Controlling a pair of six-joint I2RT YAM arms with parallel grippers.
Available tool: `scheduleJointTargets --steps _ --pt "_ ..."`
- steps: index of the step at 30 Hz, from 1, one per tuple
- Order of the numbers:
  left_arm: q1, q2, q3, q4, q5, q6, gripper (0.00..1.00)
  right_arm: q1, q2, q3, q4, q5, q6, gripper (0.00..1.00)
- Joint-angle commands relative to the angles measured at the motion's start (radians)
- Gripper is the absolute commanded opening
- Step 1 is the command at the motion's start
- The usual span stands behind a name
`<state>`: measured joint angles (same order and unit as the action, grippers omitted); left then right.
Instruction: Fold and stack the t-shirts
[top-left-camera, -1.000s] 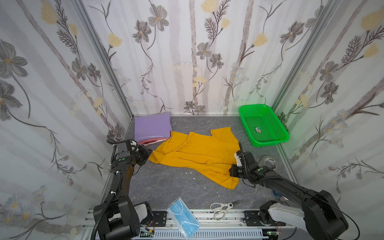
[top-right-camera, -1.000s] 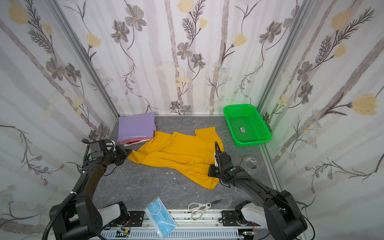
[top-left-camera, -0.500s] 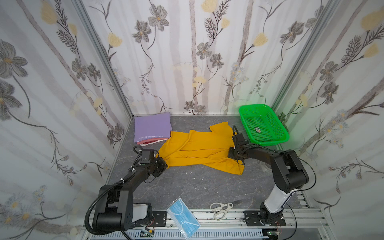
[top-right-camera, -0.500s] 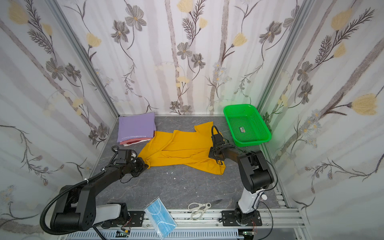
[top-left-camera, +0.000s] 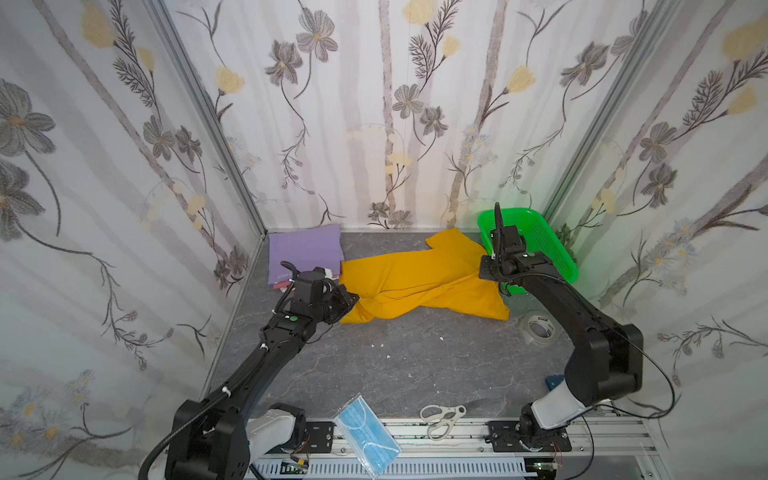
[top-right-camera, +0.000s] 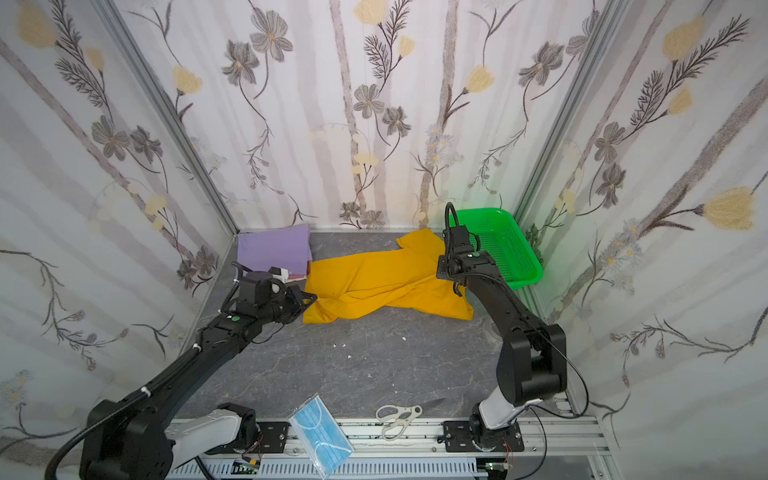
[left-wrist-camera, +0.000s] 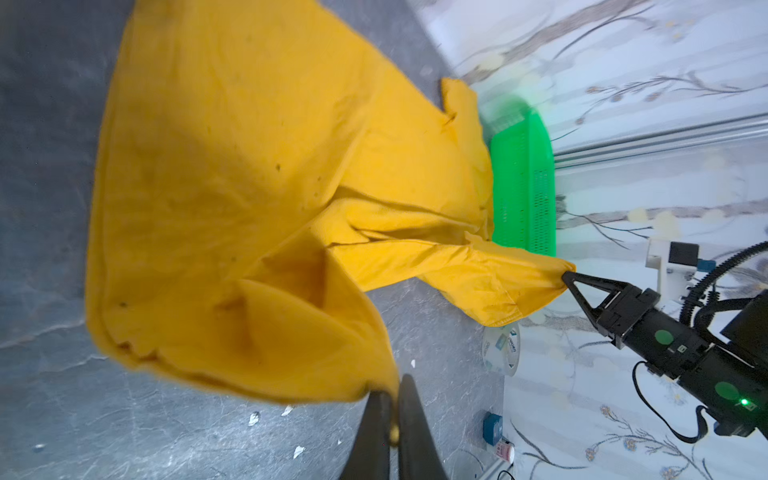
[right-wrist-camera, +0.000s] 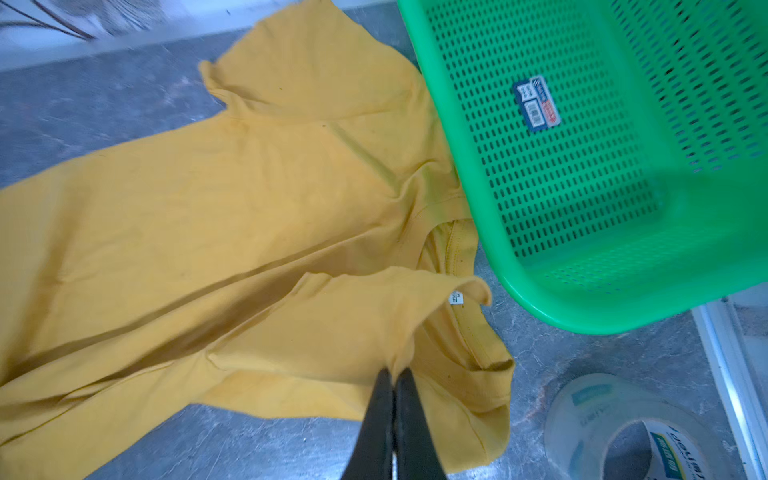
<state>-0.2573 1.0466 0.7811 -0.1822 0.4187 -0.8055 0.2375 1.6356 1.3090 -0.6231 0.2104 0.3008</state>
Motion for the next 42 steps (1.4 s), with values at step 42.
scheduleJointTargets --steps 42 --pt "0.247 -0.171 -0.145 -0.25 -0.073 0.084 0.0 -0.023 -0.402 -0.402 0.048 -0.184 0.03 0.0"
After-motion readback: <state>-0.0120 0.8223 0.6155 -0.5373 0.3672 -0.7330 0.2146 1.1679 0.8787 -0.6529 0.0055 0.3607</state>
